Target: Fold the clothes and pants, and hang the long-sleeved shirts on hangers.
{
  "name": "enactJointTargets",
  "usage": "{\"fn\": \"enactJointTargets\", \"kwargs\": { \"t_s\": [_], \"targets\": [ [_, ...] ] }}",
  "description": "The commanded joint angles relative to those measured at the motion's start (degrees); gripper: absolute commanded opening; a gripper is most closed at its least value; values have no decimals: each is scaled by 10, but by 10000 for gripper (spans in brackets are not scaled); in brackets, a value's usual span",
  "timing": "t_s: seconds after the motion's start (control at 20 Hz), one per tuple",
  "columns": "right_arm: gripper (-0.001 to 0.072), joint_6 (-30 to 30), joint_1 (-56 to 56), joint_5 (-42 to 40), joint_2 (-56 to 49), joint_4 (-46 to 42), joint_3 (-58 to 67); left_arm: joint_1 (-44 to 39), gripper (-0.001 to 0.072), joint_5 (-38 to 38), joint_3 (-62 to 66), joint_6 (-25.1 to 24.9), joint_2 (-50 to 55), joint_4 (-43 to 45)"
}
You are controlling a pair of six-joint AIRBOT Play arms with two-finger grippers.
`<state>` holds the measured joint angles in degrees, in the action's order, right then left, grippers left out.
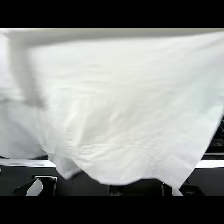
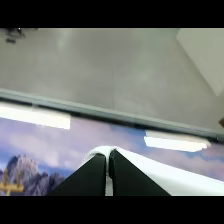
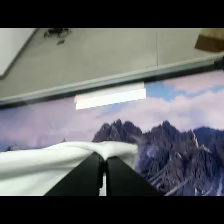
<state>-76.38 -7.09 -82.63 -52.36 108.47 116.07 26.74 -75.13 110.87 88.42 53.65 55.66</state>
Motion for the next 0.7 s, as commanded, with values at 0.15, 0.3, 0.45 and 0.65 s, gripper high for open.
{"fn": "enactJointTargets", "kwargs": {
  "t_s": [0.15, 0.3, 0.45, 0.65],
  "targets": [
    [27, -28, 0, -57, -265, 42, -30, -153, 14, -54, -94, -86, 240, 86],
    [27, -55, 2, -25, -389, 34, -59, -216, 14, 16, -102, -85, 388, 145],
    [27, -77, 2, 67, -496, 34, -61, -247, 14, 131, -102, -83, 492, 145],
    [27, -78, 2, 134, -567, 34, -61, -261, 14, 176, -99, -83, 545, 145]
  ]
}}
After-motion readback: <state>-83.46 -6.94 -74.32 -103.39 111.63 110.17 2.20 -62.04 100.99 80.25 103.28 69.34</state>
